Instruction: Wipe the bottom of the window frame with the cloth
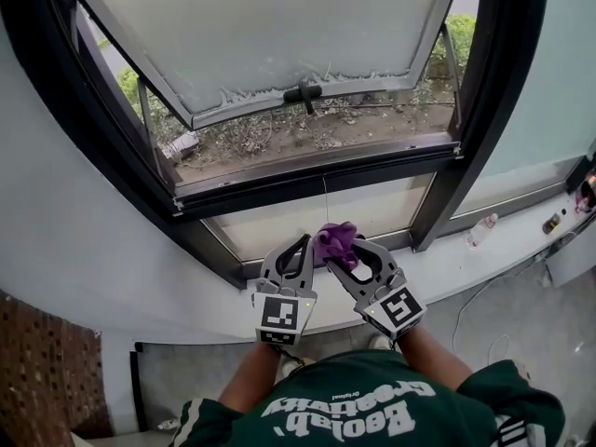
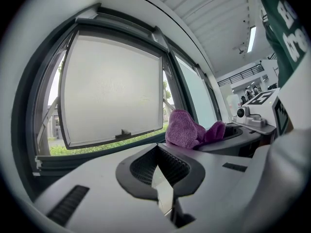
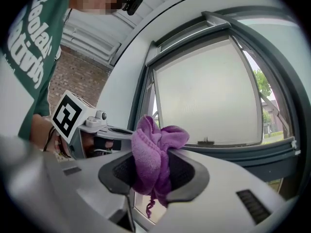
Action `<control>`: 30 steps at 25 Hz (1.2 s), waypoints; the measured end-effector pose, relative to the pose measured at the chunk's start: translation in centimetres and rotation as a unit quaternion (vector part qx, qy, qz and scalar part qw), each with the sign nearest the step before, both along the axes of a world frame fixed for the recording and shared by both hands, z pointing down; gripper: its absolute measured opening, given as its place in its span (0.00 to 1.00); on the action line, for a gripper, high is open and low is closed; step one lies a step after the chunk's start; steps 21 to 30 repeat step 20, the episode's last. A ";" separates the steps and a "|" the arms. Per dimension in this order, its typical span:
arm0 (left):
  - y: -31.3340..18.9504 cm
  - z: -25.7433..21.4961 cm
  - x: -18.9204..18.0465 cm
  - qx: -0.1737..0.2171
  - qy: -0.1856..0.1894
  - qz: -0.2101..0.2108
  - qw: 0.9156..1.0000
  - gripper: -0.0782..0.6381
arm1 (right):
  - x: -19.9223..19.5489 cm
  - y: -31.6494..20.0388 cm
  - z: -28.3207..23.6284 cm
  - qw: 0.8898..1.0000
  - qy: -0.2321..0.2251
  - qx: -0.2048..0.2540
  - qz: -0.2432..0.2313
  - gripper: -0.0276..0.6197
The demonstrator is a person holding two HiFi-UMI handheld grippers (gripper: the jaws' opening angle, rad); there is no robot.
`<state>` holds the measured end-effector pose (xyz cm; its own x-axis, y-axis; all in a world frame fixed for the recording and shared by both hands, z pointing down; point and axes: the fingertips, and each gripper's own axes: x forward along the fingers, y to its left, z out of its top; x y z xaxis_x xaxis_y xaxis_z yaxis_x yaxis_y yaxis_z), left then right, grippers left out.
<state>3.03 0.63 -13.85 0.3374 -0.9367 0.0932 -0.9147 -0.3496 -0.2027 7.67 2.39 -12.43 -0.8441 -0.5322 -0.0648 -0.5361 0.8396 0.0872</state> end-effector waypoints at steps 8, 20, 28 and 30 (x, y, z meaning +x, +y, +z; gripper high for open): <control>0.1 0.0 -0.1 0.002 0.001 0.000 1.000 0.12 | -0.3 0.1 -0.5 1.000 0.001 0.001 -0.001 0.29; 0.1 -0.3 -0.3 0.009 0.004 0.002 1.000 0.12 | -0.5 -0.2 -0.1 1.000 0.000 -0.002 0.001 0.30; 0.1 -0.3 -0.3 0.009 0.004 0.002 1.000 0.12 | -0.5 -0.2 -0.1 1.000 0.000 -0.002 0.001 0.30; 0.1 -0.3 -0.3 0.009 0.004 0.002 1.000 0.12 | -0.5 -0.2 -0.1 1.000 0.000 -0.002 0.001 0.30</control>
